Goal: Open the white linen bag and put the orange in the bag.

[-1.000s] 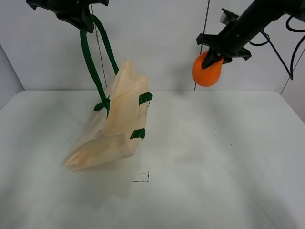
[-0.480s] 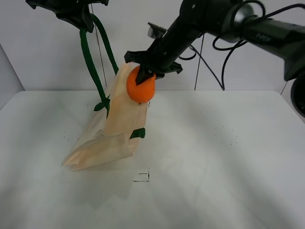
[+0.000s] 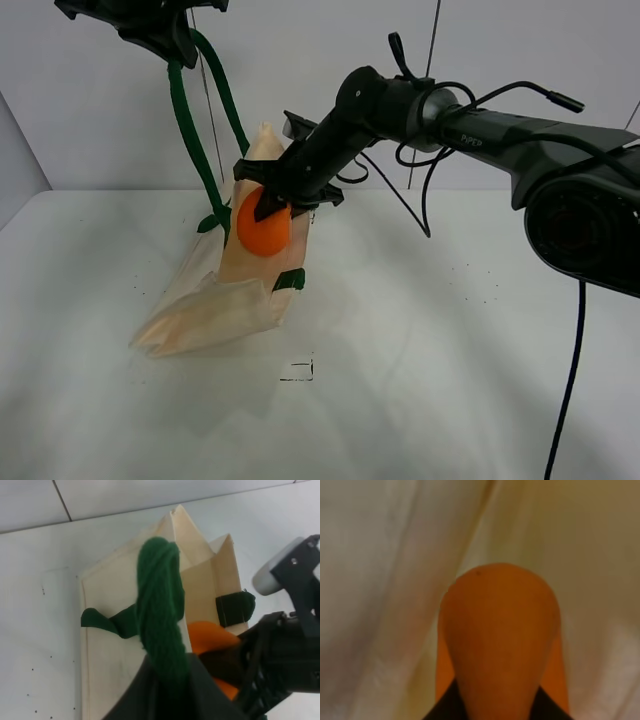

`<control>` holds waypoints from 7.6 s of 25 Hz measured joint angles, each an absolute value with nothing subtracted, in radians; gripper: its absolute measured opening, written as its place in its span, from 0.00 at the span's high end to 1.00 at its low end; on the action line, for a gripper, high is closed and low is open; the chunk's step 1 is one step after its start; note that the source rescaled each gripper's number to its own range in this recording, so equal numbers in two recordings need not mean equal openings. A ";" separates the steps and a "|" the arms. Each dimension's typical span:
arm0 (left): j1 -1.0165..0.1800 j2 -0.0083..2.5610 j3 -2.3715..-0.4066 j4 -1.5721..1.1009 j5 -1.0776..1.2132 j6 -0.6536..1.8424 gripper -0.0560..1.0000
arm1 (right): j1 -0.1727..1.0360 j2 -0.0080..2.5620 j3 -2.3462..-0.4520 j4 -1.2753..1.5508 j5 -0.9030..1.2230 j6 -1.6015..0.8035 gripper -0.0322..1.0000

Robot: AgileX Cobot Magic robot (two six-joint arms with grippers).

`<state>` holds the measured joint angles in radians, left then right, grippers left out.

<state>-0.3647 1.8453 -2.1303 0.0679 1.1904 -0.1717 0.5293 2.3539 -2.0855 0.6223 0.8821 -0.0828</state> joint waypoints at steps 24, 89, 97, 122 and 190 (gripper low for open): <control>-0.365 1.845 -2.130 0.067 1.190 -0.172 0.95 | 0.518 2.328 -2.180 0.000 1.196 0.082 0.00; -0.365 1.845 -2.130 0.067 1.190 -0.172 0.95 | 0.043 0.203 -0.498 0.042 1.026 -0.032 0.00; -0.365 1.845 -2.130 0.067 1.190 -0.172 0.95 | 0.043 -0.004 -0.494 0.033 1.026 -0.032 0.00; -0.365 2.169 -2.080 -0.016 1.158 -0.142 0.33 | 0.043 -0.004 -0.494 0.023 1.026 -0.030 0.00; -0.065 0.357 -0.499 0.014 1.059 -0.038 0.12 | 0.043 -0.004 -0.494 0.023 1.026 -0.029 0.00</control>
<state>-0.0654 0.3566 -0.4989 0.0144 1.0589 -0.0380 0.0435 -0.0037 -0.4943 0.0233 1.0262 -0.0294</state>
